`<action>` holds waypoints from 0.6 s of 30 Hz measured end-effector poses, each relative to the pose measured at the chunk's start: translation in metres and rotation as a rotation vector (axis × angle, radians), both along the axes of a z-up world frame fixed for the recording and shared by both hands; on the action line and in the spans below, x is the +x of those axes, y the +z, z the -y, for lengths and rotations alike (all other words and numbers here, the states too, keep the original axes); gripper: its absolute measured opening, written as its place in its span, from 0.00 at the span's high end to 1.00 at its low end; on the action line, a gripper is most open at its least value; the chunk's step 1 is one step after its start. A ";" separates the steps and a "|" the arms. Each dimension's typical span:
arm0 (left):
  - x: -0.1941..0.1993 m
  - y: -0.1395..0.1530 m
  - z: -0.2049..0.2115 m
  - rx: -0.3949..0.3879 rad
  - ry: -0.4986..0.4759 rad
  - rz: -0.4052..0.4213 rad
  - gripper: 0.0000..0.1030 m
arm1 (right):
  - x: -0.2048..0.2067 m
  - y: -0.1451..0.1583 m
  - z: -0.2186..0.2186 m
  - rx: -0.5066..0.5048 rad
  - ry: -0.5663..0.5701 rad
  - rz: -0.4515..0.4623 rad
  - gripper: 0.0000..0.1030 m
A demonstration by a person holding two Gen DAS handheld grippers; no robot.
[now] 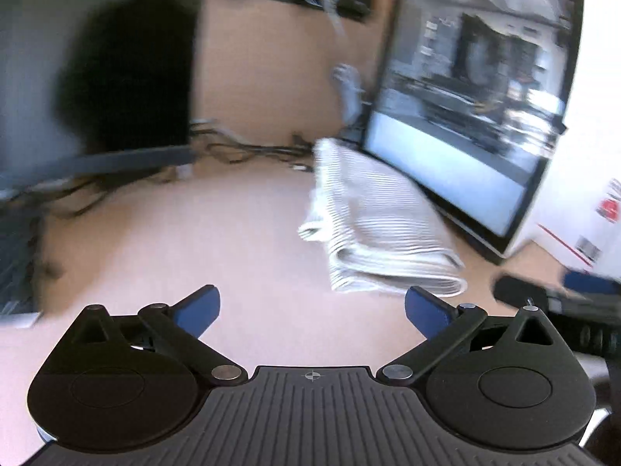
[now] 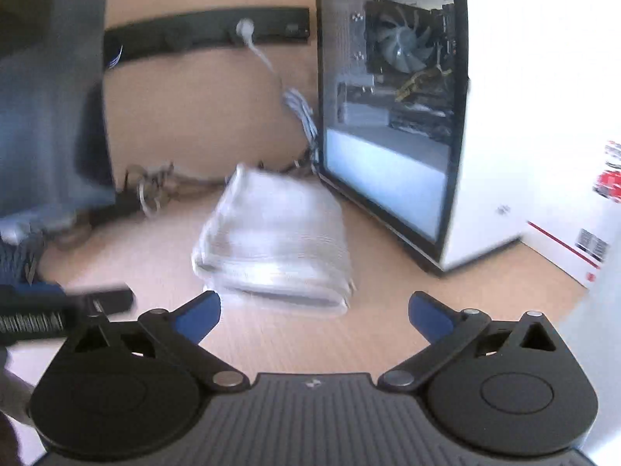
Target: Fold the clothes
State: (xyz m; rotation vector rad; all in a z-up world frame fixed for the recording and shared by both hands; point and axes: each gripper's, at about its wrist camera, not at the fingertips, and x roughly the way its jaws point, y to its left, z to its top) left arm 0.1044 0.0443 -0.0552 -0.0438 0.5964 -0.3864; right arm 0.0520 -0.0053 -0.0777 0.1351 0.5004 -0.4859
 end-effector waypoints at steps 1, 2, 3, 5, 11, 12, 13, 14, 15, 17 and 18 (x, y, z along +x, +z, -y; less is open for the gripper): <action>-0.010 0.000 -0.001 0.005 0.010 -0.004 0.00 | -0.008 -0.004 -0.004 0.001 0.005 -0.010 0.00; -0.021 0.001 -0.002 0.010 0.021 -0.009 0.00 | -0.018 -0.007 -0.008 0.007 0.010 -0.005 0.00; -0.031 0.003 -0.002 0.027 0.021 0.002 0.00 | -0.027 -0.010 -0.012 0.014 0.015 0.002 0.00; -0.049 0.008 -0.002 0.071 0.022 0.031 0.00 | -0.044 -0.008 -0.018 0.006 0.011 0.029 0.00; -0.081 0.020 -0.002 0.109 0.046 0.079 0.00 | -0.075 0.012 -0.021 0.015 0.006 0.126 0.00; -0.084 0.021 -0.001 0.104 0.048 0.081 0.00 | -0.077 0.014 -0.024 0.010 0.019 0.125 0.00; -0.087 0.022 -0.001 0.100 0.050 0.084 0.00 | -0.079 0.015 -0.027 0.004 0.033 0.122 0.00; -0.089 0.023 0.001 0.108 0.056 0.087 0.00 | -0.080 0.017 -0.030 -0.001 0.047 0.119 0.00; -0.091 0.024 0.002 0.119 0.064 0.090 0.00 | -0.082 0.017 -0.032 -0.007 0.050 0.117 0.00; -0.095 0.026 0.005 0.130 0.071 0.098 0.00 | -0.086 0.019 -0.036 -0.019 0.056 0.112 0.00; -0.098 0.027 0.006 0.130 0.069 0.102 0.00 | -0.088 0.020 -0.035 -0.024 0.044 0.116 0.00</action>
